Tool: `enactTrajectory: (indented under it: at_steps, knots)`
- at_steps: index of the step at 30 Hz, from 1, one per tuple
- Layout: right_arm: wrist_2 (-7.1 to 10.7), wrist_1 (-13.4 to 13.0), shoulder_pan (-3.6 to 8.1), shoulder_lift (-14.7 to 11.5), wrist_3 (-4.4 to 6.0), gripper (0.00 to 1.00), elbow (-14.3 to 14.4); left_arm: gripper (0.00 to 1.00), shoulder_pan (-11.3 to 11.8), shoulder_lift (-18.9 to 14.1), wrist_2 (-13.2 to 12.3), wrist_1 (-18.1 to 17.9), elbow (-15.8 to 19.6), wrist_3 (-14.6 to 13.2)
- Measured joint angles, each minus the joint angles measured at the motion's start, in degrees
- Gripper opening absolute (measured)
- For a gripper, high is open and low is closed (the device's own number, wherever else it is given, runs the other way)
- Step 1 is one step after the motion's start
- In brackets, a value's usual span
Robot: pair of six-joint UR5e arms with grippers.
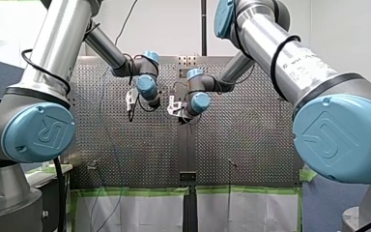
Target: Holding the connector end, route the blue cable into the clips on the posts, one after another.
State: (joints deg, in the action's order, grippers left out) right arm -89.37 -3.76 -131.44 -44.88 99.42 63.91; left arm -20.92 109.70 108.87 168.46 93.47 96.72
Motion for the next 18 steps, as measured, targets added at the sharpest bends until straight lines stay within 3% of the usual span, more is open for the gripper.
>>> enactTrajectory:
  at_steps: [8,18]
  knots:
    - [-0.05,-0.75,0.18,0.0,0.0,0.0,2.49,0.02,-0.04,0.84,-0.16,-3.78,2.97,0.07]
    - [-0.17,-2.5,1.13,0.0,-0.49,0.0,5.69,0.02,-1.51,5.72,0.01,-5.74,3.26,-0.23]
